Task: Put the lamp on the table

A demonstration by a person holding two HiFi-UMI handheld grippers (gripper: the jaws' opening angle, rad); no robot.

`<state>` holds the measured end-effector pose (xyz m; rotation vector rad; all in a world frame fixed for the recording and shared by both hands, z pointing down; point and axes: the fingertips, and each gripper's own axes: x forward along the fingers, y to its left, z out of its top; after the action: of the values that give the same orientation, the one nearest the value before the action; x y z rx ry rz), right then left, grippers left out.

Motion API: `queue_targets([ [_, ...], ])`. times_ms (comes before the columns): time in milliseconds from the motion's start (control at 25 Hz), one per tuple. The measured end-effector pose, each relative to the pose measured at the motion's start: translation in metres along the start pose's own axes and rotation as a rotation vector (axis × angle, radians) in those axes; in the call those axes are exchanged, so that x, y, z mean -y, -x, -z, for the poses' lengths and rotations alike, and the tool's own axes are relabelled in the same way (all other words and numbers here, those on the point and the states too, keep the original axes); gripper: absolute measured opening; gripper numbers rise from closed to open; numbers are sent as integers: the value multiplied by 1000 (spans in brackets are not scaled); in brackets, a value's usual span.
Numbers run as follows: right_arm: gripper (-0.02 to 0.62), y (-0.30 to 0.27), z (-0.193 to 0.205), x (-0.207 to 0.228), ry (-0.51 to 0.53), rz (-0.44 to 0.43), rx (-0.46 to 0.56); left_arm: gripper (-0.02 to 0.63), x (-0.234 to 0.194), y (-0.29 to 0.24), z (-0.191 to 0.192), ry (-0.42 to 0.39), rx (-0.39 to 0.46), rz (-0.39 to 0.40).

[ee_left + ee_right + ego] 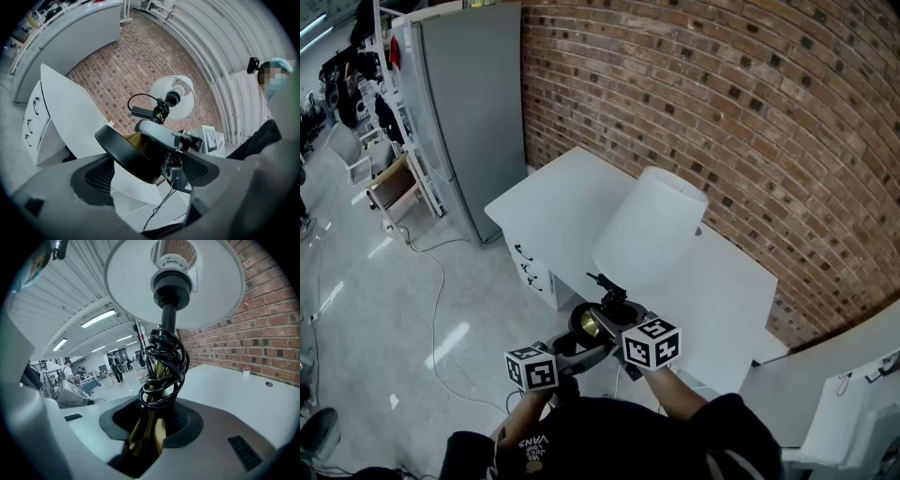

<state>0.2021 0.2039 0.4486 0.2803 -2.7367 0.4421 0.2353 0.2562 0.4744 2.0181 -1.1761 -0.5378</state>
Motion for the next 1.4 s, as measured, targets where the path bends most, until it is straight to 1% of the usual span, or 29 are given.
queue_targets([
  [160,135,-8,-1,-3,-19,4,6,447,-6,7,-5,-10,-13,3],
  [320,137,-21,-9,3,-53,-2,20,424,-16,9,-20,-31,-14,-1],
  [480,137,-35,-16,16,-28,-5,11,423,-31,-2,-30,-29,-18,-6],
  [640,136,-60,-28,39,-5,-20,4,425,-56,-19,-51,-34,-25,-29],
  [800,138,-83,-44,66,-16,-50,9,425,-77,-39,-73,-54,-37,-52],
  [1120,138,-114,-73,126,-53,-86,15,419,-113,-88,-115,-62,-28,-94],
  [1400,138,-133,-79,165,-60,-83,-4,410,-141,-119,-129,-49,-41,-106],
])
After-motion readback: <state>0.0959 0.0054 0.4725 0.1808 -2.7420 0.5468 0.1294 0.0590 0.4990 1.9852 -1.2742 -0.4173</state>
